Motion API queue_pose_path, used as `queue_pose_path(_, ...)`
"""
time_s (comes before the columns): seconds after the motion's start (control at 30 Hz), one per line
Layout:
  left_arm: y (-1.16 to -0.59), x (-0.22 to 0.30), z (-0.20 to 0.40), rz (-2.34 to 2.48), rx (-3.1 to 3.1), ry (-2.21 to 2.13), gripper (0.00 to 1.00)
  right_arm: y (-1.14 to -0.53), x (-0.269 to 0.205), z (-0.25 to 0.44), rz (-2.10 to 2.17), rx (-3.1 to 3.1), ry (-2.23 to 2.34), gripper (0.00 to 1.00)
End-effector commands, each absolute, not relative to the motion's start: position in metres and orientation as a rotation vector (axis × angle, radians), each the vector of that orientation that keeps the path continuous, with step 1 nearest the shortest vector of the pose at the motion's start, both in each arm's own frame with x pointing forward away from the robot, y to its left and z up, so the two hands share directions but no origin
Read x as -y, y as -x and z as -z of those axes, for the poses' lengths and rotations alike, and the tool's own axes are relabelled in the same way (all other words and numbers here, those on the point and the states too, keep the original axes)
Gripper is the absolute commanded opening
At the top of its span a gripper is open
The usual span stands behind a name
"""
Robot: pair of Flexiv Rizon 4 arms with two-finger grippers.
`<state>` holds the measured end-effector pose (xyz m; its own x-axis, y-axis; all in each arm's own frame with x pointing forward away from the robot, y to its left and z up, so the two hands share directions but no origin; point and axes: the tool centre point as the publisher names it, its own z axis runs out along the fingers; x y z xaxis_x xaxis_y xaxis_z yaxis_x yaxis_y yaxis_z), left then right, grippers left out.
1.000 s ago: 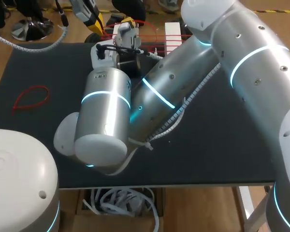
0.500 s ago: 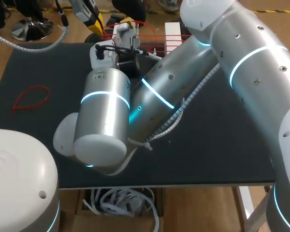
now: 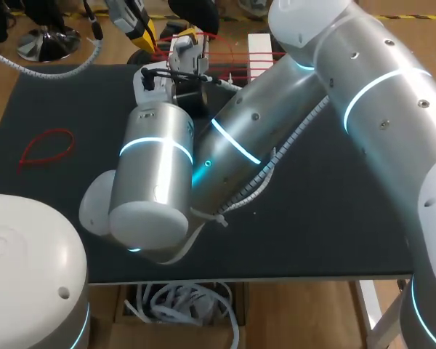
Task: Grab the tape and strap the tape.
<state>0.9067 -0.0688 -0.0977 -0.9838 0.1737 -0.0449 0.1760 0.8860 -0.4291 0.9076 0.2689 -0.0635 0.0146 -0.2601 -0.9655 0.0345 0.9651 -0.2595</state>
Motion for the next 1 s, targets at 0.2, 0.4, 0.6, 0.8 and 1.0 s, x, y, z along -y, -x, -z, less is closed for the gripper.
queue_pose_path(0.2,-0.907,0.069,0.097,0.688,-3.049,-0.281,0.0,-0.907,-0.275,0.063,0.224,-1.545,0.192,0.0)
queue_pose_path(0.4,-0.907,0.069,0.097,0.688,-3.049,-0.281,0.0,-0.907,-0.278,0.065,0.22,-1.55,0.199,0.0)
queue_pose_path(0.6,-0.907,0.069,0.097,0.688,-3.049,-0.281,0.0,-0.907,-0.284,0.066,0.211,-1.551,0.205,0.0)
queue_pose_path(0.8,-0.907,0.069,0.097,0.688,-3.049,-0.281,0.0,-0.908,-0.289,0.067,0.203,-1.551,0.213,0.0)
queue_pose_path(1.0,-0.907,0.069,0.097,0.688,-3.049,-0.281,0.0,-0.907,-0.296,0.068,0.193,-1.549,0.224,0.0)
